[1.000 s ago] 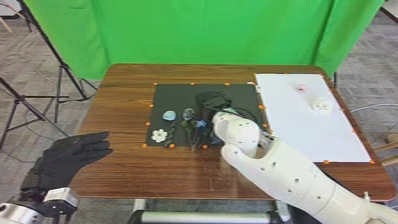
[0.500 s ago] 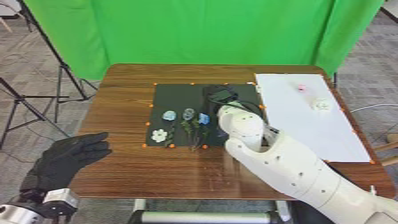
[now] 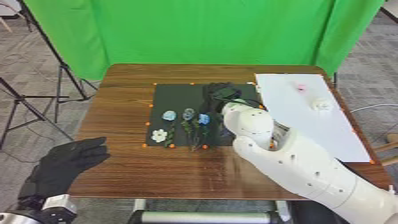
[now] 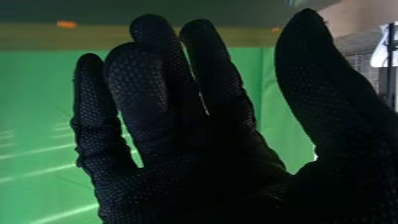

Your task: Arrange flowers

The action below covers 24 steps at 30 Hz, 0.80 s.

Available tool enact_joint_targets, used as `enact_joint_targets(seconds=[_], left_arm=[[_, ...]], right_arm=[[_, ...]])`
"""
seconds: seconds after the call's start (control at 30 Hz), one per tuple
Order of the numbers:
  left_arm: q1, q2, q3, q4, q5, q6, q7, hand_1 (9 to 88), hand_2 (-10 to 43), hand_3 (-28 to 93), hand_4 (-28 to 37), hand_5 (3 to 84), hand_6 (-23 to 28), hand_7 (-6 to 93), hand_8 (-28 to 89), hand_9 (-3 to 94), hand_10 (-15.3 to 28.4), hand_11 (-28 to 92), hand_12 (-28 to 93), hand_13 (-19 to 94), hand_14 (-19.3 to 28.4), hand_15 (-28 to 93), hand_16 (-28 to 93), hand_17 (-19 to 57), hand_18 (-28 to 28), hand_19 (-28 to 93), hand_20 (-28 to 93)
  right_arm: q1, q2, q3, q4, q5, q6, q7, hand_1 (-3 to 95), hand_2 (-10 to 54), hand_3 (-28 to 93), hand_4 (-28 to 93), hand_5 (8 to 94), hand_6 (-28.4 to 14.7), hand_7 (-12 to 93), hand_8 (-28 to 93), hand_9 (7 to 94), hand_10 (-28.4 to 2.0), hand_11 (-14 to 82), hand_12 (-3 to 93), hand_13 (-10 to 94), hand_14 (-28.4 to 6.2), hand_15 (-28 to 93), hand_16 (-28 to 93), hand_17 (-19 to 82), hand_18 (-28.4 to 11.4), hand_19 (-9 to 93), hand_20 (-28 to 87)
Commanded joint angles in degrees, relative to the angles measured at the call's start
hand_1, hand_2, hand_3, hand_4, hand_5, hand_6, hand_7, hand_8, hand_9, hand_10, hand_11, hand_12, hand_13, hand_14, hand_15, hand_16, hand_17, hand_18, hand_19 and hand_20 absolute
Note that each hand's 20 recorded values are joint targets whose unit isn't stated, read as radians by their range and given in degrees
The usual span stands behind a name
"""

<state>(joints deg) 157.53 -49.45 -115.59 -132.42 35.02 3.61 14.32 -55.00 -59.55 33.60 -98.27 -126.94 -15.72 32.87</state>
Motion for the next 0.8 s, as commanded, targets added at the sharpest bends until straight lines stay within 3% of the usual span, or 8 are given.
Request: enact_joint_targets(seconds=[0.03,0.23,0.47,0.8], left_arm=[[2.3,-0.49,-0.26,-0.70,-0.15,0.94,0.54,27.7,5.5,79,-17.2,51.0,15.7,13.9,-8,41.5,23.3,38,11,29,28.4,61,-13,-9.4,22.5,59,16],[2.1,-0.31,0.86,-0.62,-0.02,1.23,1.00,27.7,5.5,79,-17.2,51.0,15.7,14.0,-8,41.4,23.2,38,11,29,28.4,61,-13,-9.4,22.5,59,16],[0.7,1.08,2.43,-0.19,-0.09,1.52,1.58,27.6,5.5,79,-17.2,51.0,15.7,14.1,-8,41.4,23.2,38,11,29,28.4,61,-13,-9.4,22.5,59,16],[1.2,1.10,3.17,-0.23,-0.41,1.89,2.95,27.7,5.5,79,-17.2,51.0,15.7,14.1,-9,41.4,23.3,38,11,29,28.4,61,-13,-9.4,22.5,59,16]], right_arm=[[1.7,12.2,4.8,-0.6,2.8,-0.6,-0.4,30.8,-4.4,83,-27,58.3,-7.3,17,-11,58.6,-20.6,29.2,17.6,58,-15.3,77,19,18,-25.6,80,14],[-1.1,17.9,9.4,1.2,3.9,-1.6,-0.4,30.4,-3.4,84,-26,56.4,-7.0,18,-11,56.5,-20.7,25.8,16.9,58,-14.7,77,18,18,-24.3,80,14],[-4.0,21.6,15.7,4.2,4.5,-3.6,-1.0,29.9,-3.2,85,-26,54.2,-6.5,18,-11,54.7,-20.0,24.1,17.0,57,-13.9,77,18,18,-22.9,79,14],[-6.6,21.6,23.0,9.8,4.3,-6.3,1.1,28.6,-2.8,87,-27,50.7,-6.8,18,-11,51.0,-20.1,21.1,16.8,58,-11.9,81,18,19,-21.7,78,16]])
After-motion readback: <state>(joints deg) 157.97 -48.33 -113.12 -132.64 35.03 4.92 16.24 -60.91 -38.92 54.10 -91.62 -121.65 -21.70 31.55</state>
